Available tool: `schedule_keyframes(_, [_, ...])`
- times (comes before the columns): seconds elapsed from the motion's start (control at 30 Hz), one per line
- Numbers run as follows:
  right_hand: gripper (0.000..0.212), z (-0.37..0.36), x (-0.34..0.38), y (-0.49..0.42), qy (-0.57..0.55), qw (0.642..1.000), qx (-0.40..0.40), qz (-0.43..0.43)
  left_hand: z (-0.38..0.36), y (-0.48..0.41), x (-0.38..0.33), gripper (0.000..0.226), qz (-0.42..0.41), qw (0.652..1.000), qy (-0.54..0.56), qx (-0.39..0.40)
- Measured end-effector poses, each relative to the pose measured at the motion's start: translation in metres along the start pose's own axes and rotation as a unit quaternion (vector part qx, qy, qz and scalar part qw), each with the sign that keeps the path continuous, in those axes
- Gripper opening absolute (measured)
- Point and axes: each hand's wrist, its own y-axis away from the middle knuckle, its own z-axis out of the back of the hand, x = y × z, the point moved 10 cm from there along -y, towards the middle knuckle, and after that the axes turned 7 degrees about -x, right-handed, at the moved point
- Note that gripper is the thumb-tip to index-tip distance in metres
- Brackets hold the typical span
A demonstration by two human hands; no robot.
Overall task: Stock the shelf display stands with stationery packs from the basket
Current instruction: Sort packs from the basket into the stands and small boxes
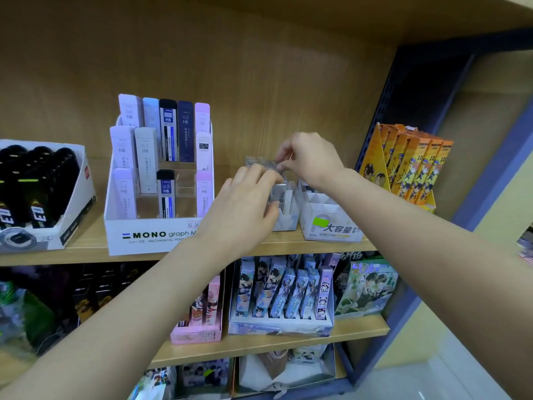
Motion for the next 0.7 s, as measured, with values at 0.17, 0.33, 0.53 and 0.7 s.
schedule_keyframes(0.17, [0.013, 0.0, 0.007, 0.004, 0.027, 1.0, -0.013, 0.008, 0.0, -0.002, 0.0, 0.034, 0.0, 1.0, -0.002, 0.005])
schedule_keyframes(0.33, [0.031, 0.024, 0.021, 0.037, 0.053, 0.994, -0.079, 0.049, 0.021, 0.007, -0.011, 0.028, -0.008, 0.999, -0.012, -0.042])
schedule_keyframes(0.53, [0.027, 0.051, 0.054, 0.122, 0.083, 0.969, -0.175, 0.153, 0.053, 0.071, -0.031, 0.02, -0.067, 0.992, -0.043, -0.094])
schedule_keyframes(0.7, [0.021, 0.007, 0.068, 0.2, 0.084, 0.968, -0.102, 0.214, 0.038, 0.15, -0.021, 0.017, -0.056, 0.996, -0.052, -0.052])
